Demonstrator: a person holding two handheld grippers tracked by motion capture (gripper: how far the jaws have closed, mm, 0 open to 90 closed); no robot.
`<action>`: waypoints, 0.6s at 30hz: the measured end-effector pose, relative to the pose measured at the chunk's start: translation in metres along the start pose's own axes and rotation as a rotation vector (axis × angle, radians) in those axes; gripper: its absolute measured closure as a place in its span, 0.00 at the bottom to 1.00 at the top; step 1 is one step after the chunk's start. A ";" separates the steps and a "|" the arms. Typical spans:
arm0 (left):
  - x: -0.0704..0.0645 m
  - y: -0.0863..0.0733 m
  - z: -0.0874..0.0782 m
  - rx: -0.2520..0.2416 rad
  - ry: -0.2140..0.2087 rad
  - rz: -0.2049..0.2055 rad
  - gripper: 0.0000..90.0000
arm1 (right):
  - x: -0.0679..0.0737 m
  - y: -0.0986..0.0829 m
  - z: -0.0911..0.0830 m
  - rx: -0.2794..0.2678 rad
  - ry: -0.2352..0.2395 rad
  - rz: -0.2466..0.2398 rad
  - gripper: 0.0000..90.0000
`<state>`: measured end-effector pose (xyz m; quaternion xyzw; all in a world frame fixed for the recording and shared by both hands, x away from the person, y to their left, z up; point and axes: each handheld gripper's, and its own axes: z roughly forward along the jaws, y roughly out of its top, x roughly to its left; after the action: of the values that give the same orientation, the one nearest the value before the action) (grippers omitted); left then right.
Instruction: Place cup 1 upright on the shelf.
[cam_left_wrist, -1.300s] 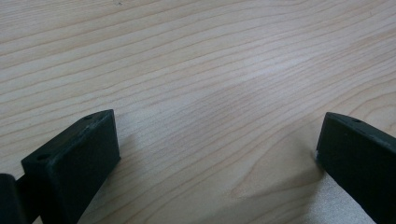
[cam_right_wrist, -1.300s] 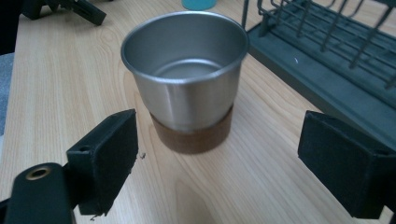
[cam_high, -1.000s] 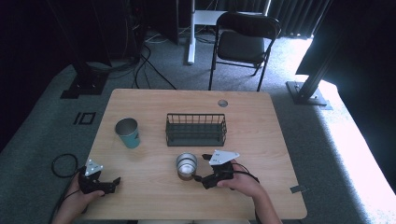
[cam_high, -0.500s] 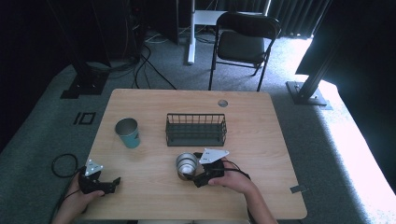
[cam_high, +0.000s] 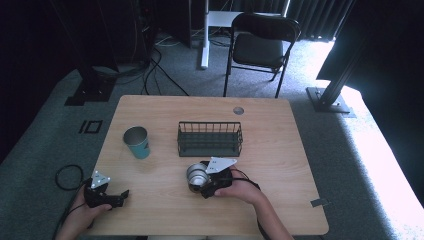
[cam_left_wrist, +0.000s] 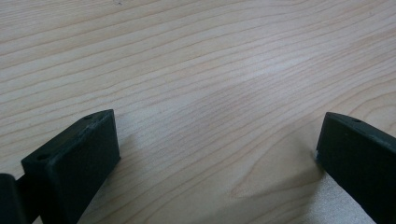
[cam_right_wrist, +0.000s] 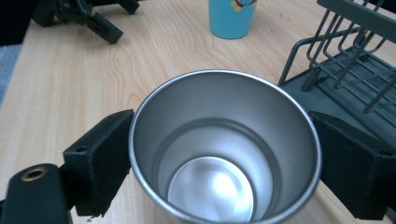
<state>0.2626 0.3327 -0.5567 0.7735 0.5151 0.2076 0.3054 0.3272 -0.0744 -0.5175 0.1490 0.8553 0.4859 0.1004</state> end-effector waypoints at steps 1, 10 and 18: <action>0.000 0.000 0.000 0.000 0.000 0.000 0.00 | 0.001 0.001 0.002 -0.004 -0.001 0.002 0.12; 0.000 0.000 0.000 0.000 0.000 0.000 0.00 | 0.005 0.005 0.013 -0.005 -0.006 0.002 0.14; 0.000 0.000 0.000 0.000 0.000 0.000 0.00 | 0.006 0.015 0.011 -0.025 -0.020 0.029 0.15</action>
<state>0.2626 0.3327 -0.5567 0.7736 0.5150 0.2075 0.3054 0.3275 -0.0562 -0.5103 0.1649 0.8458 0.4966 0.1039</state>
